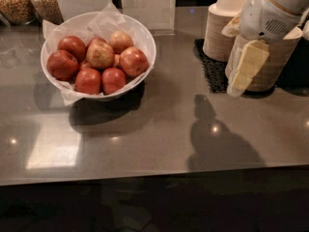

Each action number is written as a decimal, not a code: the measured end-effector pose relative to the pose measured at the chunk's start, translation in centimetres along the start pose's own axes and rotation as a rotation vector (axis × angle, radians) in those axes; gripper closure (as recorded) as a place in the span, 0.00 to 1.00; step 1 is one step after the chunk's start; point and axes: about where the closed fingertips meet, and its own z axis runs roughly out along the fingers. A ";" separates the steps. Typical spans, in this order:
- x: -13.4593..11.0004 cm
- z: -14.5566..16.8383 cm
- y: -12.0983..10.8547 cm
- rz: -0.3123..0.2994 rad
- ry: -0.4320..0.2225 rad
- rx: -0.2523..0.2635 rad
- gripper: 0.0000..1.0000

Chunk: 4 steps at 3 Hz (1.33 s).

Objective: Pick apple from white bowl

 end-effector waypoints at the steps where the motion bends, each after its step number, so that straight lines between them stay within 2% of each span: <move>1: -4.7 3.7 -2.6 -0.083 -0.148 -0.076 0.00; 2: -4.7 3.7 -2.6 -0.084 -0.147 -0.075 0.00; 3: -6.6 3.0 -2.3 -0.137 -0.194 -0.055 0.00; 4: -10.4 -1.8 -2.2 -0.241 -0.237 0.003 0.00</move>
Offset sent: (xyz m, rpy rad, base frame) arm 0.0284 0.0410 -0.0114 0.0995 0.0247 0.1119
